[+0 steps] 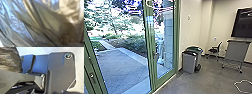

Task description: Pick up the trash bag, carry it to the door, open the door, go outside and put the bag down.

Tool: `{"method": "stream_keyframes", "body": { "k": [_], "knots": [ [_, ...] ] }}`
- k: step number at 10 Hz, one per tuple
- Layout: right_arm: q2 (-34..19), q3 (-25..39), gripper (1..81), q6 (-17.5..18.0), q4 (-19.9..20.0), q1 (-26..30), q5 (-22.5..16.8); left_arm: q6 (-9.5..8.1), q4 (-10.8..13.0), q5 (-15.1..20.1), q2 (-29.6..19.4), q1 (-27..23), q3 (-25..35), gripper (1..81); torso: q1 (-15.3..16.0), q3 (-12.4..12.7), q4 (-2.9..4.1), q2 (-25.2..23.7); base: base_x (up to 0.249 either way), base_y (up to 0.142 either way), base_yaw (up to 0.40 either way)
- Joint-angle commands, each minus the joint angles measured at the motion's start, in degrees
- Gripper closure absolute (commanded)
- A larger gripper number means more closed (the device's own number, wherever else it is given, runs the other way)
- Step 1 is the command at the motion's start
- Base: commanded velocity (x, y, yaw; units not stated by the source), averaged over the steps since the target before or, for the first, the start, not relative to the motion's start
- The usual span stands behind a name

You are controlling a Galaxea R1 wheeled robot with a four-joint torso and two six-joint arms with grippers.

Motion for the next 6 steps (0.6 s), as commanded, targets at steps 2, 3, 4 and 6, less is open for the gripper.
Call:
{"method": "stream_keyframes", "body": {
  "k": [2,3,4,6],
  "knots": [
    [0.3,0.2,1.0,-0.3,-0.6,2.5,-3.2,0.88,0.4,1.8,0.1,-4.2,0.0,81.1,0.0,0.0,0.0,0.0,0.123,0.0,0.0],
    [0.5,0.2,1.0,-0.3,-0.6,2.5,-3.2,1.06,0.4,1.8,0.2,-4.2,0.0,81.1,0.0,0.0,0.0,0.0,0.133,0.0,0.0],
    [0.6,0.2,1.0,-0.3,-0.6,2.5,-3.2,1.32,0.4,1.8,0.2,-4.2,0.0,81.1,0.0,0.0,0.0,0.0,0.133,0.0,0.0],
    [0.9,0.2,1.0,-0.3,-0.7,2.5,-3.2,1.41,0.4,1.8,0.1,-4.2,0.0,81.1,0.0,0.0,0.0,0.0,0.133,-0.03,0.0]
  ]
}}
